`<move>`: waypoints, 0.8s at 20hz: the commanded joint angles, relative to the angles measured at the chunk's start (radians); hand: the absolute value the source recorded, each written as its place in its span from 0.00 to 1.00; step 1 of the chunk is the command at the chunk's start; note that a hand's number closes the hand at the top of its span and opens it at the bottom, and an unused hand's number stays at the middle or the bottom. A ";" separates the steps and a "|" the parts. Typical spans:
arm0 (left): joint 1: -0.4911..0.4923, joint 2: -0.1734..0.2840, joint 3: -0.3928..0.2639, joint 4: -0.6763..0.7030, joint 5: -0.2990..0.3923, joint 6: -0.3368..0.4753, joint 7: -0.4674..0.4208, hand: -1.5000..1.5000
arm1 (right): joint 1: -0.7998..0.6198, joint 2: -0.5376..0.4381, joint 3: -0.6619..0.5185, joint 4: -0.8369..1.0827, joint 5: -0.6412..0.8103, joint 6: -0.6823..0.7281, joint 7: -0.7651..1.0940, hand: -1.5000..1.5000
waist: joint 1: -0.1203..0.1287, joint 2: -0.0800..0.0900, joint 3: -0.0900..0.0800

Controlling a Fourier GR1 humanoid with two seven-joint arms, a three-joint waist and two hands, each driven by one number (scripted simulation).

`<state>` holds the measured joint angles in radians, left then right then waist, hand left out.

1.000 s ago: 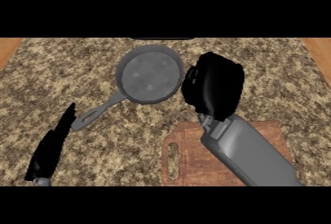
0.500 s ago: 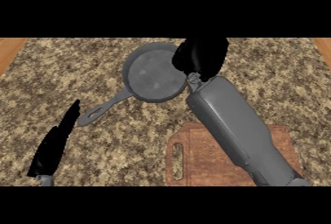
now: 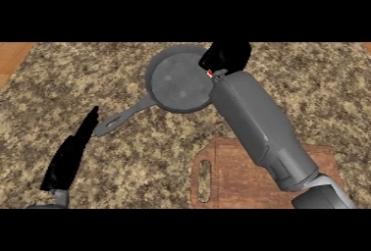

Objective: Pick the cupcake from the cutting board and place it in the pan

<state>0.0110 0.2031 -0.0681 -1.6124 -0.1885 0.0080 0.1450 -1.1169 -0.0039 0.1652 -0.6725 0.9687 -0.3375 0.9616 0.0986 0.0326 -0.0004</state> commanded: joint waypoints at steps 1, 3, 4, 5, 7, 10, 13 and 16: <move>-0.050 -0.033 -0.025 0.034 -0.025 0.020 0.014 0.50 | -0.072 0.004 -0.043 0.176 -0.074 -0.004 -0.080 1.00 | 0.001 0.007 0.000; -0.047 -0.005 -0.026 0.001 0.003 -0.030 0.015 0.50 | -0.019 0.004 -0.053 0.183 -0.156 -0.057 -0.111 1.00 | 0.052 0.019 0.002; -0.035 0.010 0.002 0.017 0.023 -0.039 -0.008 0.50 | -0.016 0.004 -0.117 0.159 -0.220 -0.086 -0.099 1.00 | 0.050 0.018 0.002; -0.028 0.019 0.005 0.018 0.013 -0.035 -0.013 0.50 | 0.006 0.004 -0.180 0.129 -0.265 -0.149 -0.090 1.00 | 0.040 0.018 0.004; -0.051 -0.002 -0.019 0.013 -0.001 -0.027 0.015 0.50 | 0.001 0.004 -0.202 0.175 -0.332 -0.149 -0.116 0.00 | 0.048 0.020 0.004; -0.078 0.008 -0.006 0.013 0.011 -0.039 0.027 0.50 | 0.001 0.004 -0.236 0.168 -0.426 -0.236 -0.203 0.00 | 0.063 0.019 0.005; -0.068 0.002 -0.023 0.009 -0.009 -0.031 0.031 0.50 | -0.002 0.004 -0.249 0.174 -0.415 -0.353 -0.316 0.00 | 0.052 0.021 0.004; -0.078 0.010 0.002 0.025 0.009 -0.036 0.023 0.50 | -0.019 0.004 -0.238 0.176 -0.409 -0.492 -0.381 0.00 | 0.045 0.015 0.002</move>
<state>-0.0625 0.2024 -0.0812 -1.5895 -0.1880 -0.0217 0.1667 -1.1340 -0.0008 -0.0563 -0.5030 0.5765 -0.6850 0.6730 0.1513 0.0503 0.0025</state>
